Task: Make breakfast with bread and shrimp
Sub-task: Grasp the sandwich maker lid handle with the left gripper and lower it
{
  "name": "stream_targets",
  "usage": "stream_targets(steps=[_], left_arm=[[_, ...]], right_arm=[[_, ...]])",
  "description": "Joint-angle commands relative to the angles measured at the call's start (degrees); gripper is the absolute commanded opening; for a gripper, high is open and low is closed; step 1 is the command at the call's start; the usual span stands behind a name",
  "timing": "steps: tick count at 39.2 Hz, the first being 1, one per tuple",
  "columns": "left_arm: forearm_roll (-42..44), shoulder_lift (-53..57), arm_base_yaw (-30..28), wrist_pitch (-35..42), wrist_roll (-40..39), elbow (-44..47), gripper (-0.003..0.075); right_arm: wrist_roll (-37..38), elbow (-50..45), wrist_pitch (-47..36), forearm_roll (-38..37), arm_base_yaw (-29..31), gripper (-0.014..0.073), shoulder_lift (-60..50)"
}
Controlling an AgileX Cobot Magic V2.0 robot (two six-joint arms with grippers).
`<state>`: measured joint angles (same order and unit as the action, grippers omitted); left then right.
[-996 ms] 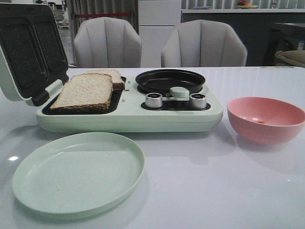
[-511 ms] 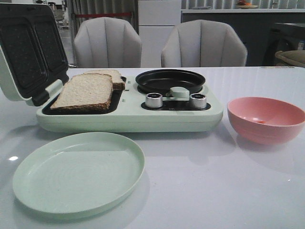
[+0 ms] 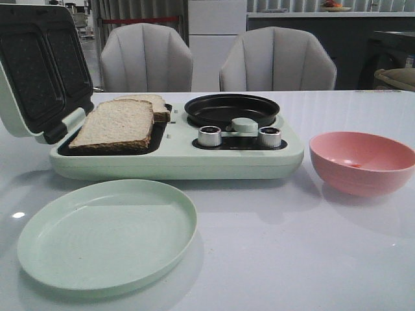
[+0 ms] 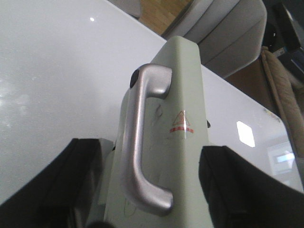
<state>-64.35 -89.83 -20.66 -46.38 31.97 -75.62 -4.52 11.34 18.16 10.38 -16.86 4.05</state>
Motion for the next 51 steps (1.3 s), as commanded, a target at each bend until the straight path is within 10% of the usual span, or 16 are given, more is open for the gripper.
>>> stream_targets(steps=[1, 15, 30, 51], left_arm=[[-8.9, -0.3, -0.3, -1.0, 3.2, -2.2, 0.0512], [-13.9, -6.4, -0.3, -3.0, 6.8, -2.2, 0.0494], [-20.4, -9.7, 2.4, -10.7, 12.3, -2.3, 0.0118], [-8.8, -9.7, 21.5, -7.7, 24.3, -2.3, 0.0113]], right_arm=[[-0.2, 1.5, -4.7, 0.0, 0.3, 0.0582, 0.5], [-0.2, 1.5, -4.7, 0.0, 0.3, 0.0582, 0.5], [-0.2, 1.5, -4.7, 0.0, 0.3, 0.0582, 0.5], [-0.2, 1.5, -4.7, 0.0, 0.3, 0.0582, 0.5]])
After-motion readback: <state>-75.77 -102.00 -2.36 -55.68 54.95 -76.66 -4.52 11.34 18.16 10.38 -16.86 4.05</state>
